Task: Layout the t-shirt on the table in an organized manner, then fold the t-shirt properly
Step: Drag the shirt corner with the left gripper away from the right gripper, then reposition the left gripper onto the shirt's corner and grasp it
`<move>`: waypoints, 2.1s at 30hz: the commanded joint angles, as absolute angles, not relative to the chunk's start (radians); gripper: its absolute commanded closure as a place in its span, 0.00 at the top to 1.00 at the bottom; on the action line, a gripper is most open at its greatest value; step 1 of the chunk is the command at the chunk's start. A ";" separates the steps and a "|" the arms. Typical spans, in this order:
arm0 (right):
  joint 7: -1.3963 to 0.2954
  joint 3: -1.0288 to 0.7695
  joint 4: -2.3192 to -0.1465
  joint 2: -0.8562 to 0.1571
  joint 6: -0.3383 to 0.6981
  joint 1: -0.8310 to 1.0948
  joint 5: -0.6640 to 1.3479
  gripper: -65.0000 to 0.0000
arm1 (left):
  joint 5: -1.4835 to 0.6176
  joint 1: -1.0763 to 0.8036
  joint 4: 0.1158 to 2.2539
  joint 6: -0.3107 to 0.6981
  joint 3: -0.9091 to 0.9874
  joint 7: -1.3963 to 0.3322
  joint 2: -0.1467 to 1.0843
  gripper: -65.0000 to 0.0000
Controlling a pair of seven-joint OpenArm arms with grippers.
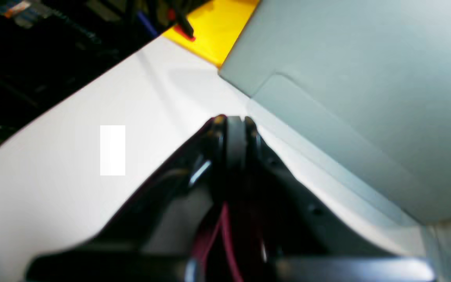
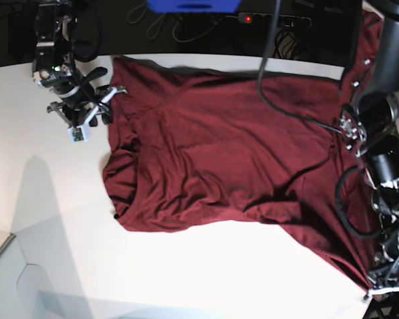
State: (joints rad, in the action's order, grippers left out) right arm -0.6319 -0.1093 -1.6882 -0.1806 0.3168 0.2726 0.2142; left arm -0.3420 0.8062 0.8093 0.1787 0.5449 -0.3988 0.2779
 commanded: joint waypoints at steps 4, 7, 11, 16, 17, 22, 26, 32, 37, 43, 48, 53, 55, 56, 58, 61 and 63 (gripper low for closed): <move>-0.611 -0.114 -1.704 -0.189 0.320 0.265 0.219 0.34 | -0.346 0.888 0.832 0.186 0.544 -0.375 0.295 0.00; -0.611 -0.114 -1.704 -0.185 0.320 0.262 0.219 0.34 | -0.354 0.886 0.875 0.186 0.547 -0.401 0.295 0.00; -0.611 -0.114 -1.704 -0.185 0.320 0.260 0.219 0.34 | -0.355 0.842 0.955 0.186 0.552 -0.450 0.295 0.00; -0.610 -0.114 -1.704 -0.185 0.320 0.259 0.219 0.34 | -0.378 0.691 1.167 0.186 0.555 -0.527 0.285 0.00; -0.610 -0.114 -1.704 -0.185 0.320 0.259 0.219 0.34 | -0.407 0.651 1.211 0.186 0.555 -0.547 0.283 0.00; -0.604 -0.111 -1.675 -0.185 0.320 0.259 0.220 0.34 | -0.607 0.447 1.466 0.185 0.555 -0.642 0.283 0.00; -0.602 -0.111 -1.664 -0.185 0.320 0.257 0.220 0.34 | -0.733 0.268 1.682 0.185 0.555 -0.723 0.252 0.00; -0.602 -0.111 -1.664 -0.185 0.320 0.243 0.220 0.34 | -0.814 0.013 1.968 0.191 0.552 -0.786 0.165 0.00; -0.604 -0.110 -1.664 -0.185 0.320 0.240 0.220 0.34 | -0.855 -0.050 2.002 0.193 0.558 -0.779 0.163 0.00; -0.604 -0.108 -1.664 -0.185 0.320 0.240 0.220 0.34 | -0.855 0.070 1.894 0.189 0.716 -0.786 0.200 0.00; -0.604 -0.108 -1.664 -0.185 0.320 0.245 0.220 0.34 | -0.846 0.266 1.603 0.186 0.727 -0.779 0.297 0.00; -0.608 -0.108 -1.662 -0.185 0.320 0.246 0.220 0.34 | -0.734 0.472 1.287 0.188 0.725 -0.776 0.337 0.01; -0.610 -0.108 -1.662 -0.185 0.320 0.248 0.220 0.34 | -0.674 0.536 1.185 0.191 0.730 -0.771 0.338 0.01; -0.610 -0.111 -1.664 -0.185 0.320 0.249 0.220 0.34 | -0.651 0.553 1.153 0.193 0.728 -0.754 0.338 0.01; -0.608 -0.113 -1.664 -0.186 0.320 0.260 0.220 0.34 | -0.608 0.581 1.081 0.193 0.725 -0.688 0.338 0.01; -0.604 -0.113 -1.672 -0.186 0.320 0.266 0.220 0.34 | -0.575 0.602 0.993 0.186 0.725 -0.654 0.337 0.06; -0.604 -0.113 -1.672 -0.188 0.320 0.266 0.220 0.34 | -0.576 0.607 0.954 0.186 0.725 -0.656 0.337 0.18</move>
State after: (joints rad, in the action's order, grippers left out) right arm -0.6174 -0.1101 -1.6524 -0.1799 0.3168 0.2726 0.2150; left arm -0.5575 0.5678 0.9340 0.1764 0.7250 -0.6769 0.3168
